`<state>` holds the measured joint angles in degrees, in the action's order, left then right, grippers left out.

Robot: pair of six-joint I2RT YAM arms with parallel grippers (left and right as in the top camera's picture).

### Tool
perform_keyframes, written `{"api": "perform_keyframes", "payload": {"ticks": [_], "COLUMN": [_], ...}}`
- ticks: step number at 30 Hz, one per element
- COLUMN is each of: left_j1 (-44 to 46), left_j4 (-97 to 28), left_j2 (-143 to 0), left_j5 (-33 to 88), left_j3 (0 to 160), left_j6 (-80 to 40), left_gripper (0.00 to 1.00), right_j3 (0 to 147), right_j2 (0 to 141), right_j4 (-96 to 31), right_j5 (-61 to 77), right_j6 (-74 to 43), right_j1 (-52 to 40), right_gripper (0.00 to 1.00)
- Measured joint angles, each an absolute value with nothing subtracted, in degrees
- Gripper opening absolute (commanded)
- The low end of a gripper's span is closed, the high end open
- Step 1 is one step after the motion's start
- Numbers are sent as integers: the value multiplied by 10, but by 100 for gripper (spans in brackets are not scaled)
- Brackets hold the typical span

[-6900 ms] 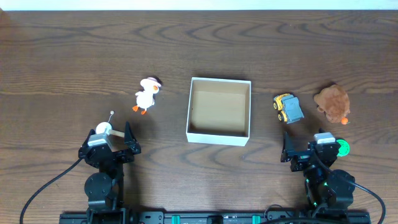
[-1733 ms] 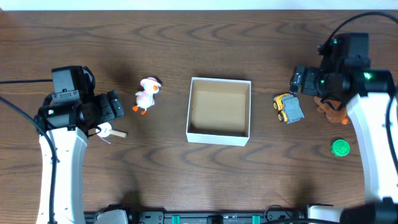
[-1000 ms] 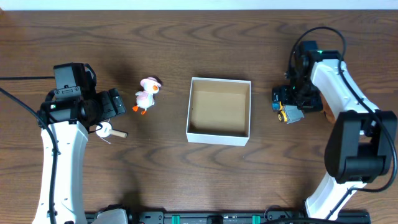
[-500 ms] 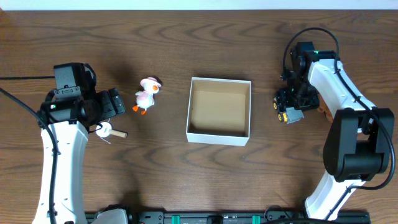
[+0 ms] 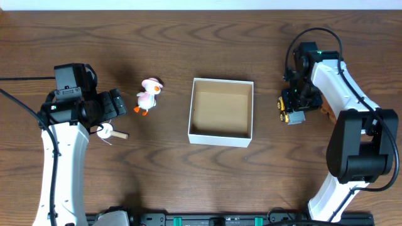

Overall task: Pack container
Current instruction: 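Carry the truck with the right gripper into the white box and release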

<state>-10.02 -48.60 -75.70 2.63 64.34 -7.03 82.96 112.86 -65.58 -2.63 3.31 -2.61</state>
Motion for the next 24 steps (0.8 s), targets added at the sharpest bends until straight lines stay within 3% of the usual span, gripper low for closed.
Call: {"api": "perform_keyframes", "payload": {"ticks": [5,15,24], "left_j1": [-100,-100,-100], "left_j4": [-484,-472,-468], "left_j2": [-757,-757,-757], "left_j5": [26,26,26], "left_j3": [643,643,644], "left_j6": [-70,-70,-70], "left_gripper": [98,98,98], "right_j3": [830,855,1051], "right_j2": [1129,1129,1126], "right_j4": [-654,-649,-697], "right_j5": [-26,-30,-39], "right_j6": [32,11,-37], "right_j1": [-26,-39,-133], "right_gripper": [1,1,1]}}
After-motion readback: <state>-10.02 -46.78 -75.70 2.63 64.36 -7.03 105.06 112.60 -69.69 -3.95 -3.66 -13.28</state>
